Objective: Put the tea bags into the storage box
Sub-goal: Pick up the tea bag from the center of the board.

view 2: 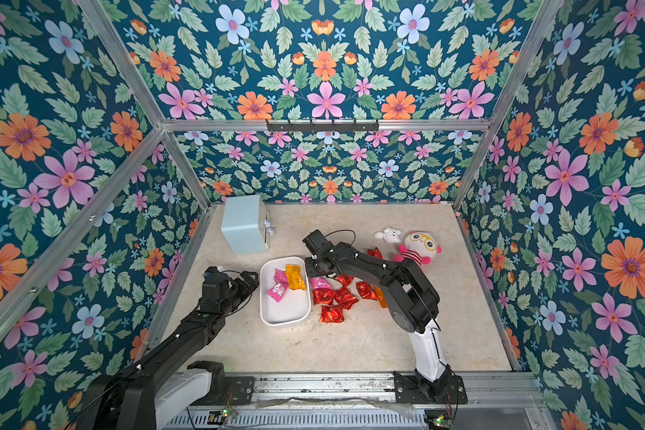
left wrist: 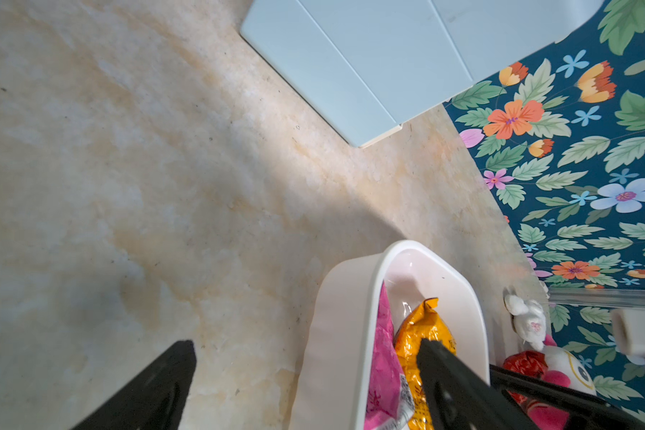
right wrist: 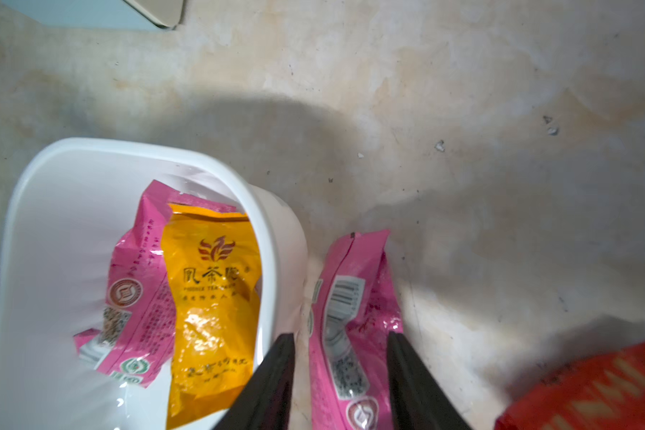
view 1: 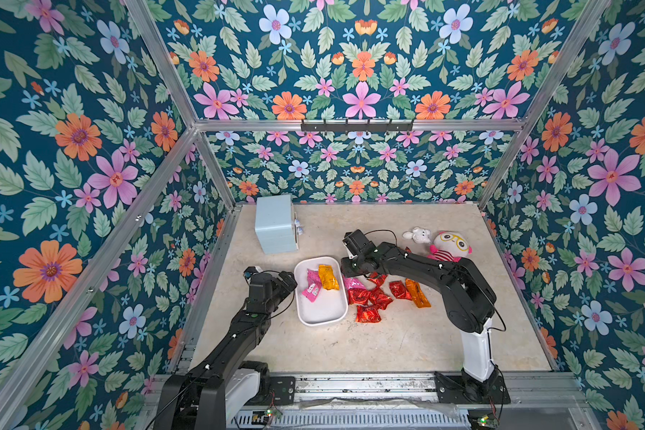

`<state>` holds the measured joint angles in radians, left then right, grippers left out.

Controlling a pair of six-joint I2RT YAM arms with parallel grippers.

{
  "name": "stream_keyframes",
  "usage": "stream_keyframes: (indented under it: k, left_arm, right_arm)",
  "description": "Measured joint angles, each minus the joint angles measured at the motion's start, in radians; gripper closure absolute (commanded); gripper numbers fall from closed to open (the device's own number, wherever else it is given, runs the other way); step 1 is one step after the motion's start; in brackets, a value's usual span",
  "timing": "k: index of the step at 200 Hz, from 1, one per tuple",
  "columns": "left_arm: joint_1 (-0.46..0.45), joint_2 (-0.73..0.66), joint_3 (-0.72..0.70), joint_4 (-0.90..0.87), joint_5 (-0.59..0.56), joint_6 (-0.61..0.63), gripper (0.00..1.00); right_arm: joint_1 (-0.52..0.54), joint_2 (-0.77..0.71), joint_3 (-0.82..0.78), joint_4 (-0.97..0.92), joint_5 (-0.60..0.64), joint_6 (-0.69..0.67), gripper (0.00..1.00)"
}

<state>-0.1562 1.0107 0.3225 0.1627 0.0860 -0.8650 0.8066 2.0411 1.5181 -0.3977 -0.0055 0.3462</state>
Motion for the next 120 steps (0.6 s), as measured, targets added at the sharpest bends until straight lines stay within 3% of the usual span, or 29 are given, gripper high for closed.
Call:
stream_keyframes:
  k: [21,89,120]
  left_arm:
    - [0.000,-0.003,-0.007,-0.001,-0.006,0.000,0.01]
    - [0.000,0.005,-0.012,0.001,-0.006,-0.003,0.01]
    - [0.000,-0.003,-0.014,0.001,-0.006,-0.008,0.01]
  right_arm:
    - [-0.002,0.014,-0.004,-0.004,0.006,0.000,0.61]
    - [-0.011,0.014,-0.050,0.033,0.006,0.005,0.97]
    - [-0.022,-0.010,-0.055,0.025,0.010,0.005,1.00]
